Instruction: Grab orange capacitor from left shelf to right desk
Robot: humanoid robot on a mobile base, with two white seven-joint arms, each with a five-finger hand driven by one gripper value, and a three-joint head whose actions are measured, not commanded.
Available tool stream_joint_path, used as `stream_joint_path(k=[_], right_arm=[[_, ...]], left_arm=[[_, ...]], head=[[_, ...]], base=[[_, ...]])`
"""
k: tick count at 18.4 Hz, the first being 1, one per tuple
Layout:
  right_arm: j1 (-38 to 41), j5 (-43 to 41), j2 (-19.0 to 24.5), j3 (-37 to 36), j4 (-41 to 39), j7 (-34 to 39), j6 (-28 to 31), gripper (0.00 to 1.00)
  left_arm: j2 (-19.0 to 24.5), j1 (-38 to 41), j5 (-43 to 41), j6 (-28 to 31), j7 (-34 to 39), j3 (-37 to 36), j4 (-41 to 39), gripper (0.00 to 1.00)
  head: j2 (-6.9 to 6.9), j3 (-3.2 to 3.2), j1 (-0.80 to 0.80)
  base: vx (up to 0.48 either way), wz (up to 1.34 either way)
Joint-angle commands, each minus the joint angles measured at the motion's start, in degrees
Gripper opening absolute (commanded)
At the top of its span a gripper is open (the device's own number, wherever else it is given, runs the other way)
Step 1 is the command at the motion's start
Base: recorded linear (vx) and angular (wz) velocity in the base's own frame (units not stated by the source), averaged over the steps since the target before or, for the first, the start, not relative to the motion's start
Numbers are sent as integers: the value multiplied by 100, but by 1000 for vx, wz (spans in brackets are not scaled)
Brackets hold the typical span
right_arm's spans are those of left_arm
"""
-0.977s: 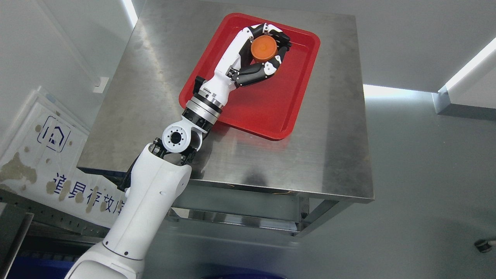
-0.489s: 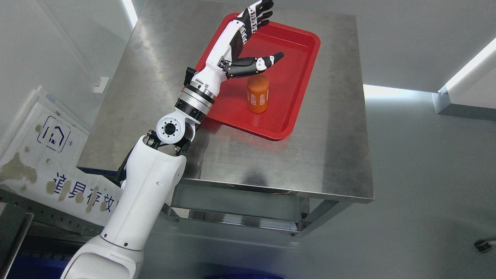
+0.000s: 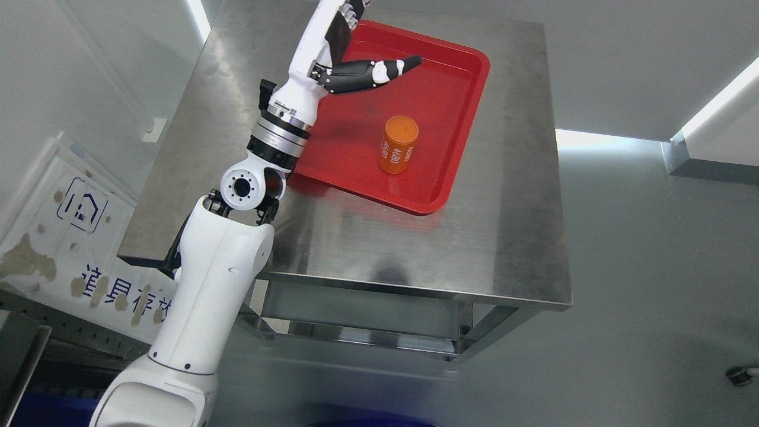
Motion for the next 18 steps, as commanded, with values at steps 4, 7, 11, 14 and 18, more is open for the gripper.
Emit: stream_joint_path(k=[4,7,11,14,18], right_arm=[[-9,26,-100,-62,-193,0,0,100],[-9,26,-100,-62,-193,0,0,100],[-9,26,-100,-62,-193,0,0,100],[-9,26,-100,-62,-193,0,0,100],[-9,26,-100,-62,-193,0,0,100]], left_arm=[[100,1266,2,238,3,1951,-731,100],[100,1901,2,281,38,2109,-1259,100],[100,1964,2,624,29,2619,-1392,100],[100,2367,-7,756,20,2558,-1392,100],[100,2763,-25,765,12,2496,-1392,100]], head=[[0,0,0],[0,0,0],[0,0,0],[0,0,0],[0,0,0]], base=[[0,0],[0,0],[0,0],[0,0],[0,0]])
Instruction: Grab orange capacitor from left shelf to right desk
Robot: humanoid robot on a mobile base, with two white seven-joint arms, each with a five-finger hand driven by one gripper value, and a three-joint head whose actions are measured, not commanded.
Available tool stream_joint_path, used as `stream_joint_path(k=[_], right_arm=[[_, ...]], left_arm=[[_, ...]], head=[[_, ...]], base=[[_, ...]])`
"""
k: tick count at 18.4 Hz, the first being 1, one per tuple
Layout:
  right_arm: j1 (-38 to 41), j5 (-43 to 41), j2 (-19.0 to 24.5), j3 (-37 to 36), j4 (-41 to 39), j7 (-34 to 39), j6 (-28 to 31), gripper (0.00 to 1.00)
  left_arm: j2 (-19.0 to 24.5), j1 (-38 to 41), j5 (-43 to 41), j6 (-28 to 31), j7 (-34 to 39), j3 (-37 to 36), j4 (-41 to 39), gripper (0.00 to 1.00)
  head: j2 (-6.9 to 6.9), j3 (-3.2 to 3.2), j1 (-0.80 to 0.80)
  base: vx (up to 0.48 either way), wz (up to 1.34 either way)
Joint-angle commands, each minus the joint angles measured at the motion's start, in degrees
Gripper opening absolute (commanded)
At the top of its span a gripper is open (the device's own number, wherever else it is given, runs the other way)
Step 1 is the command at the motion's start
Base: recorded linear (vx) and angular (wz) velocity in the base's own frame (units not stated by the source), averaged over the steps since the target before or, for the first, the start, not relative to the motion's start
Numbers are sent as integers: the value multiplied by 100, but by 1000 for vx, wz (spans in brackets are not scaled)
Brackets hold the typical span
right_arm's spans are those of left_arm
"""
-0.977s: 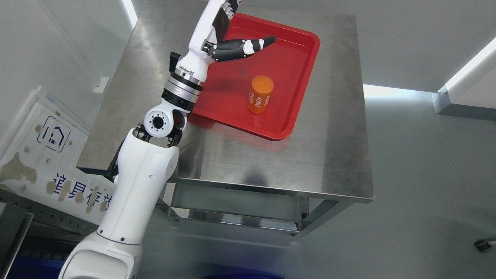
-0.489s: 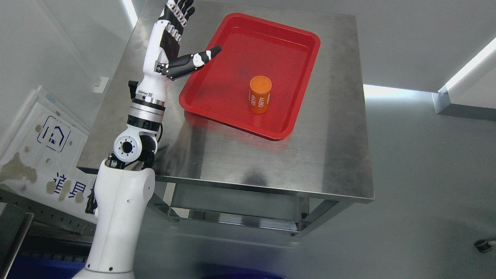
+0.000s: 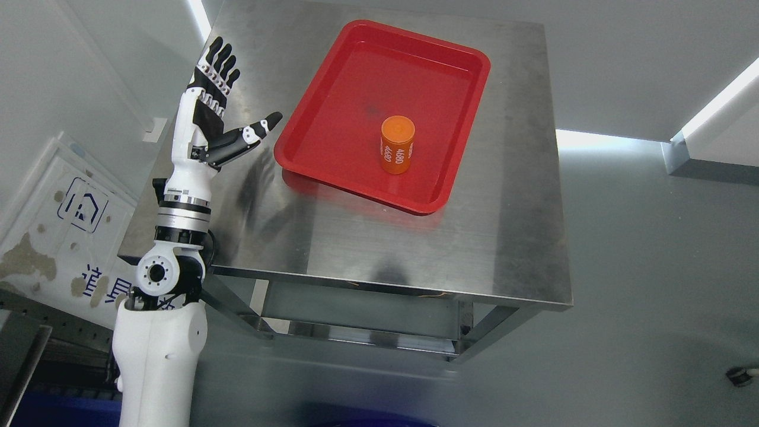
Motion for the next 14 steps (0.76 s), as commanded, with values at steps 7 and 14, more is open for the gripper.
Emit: stream_joint_path(k=[7,14], right_arm=[[-9,26,-100,-62,-193,0,0,100],[-9,26,-100,-62,-193,0,0,100]], left_arm=[[101,687,-24,29,-17,522,-386,100],[101,546,-41,29,-35,443,-386,100]], head=[[0,0,0],[0,0,0]], base=[[0,0],[3,-17]])
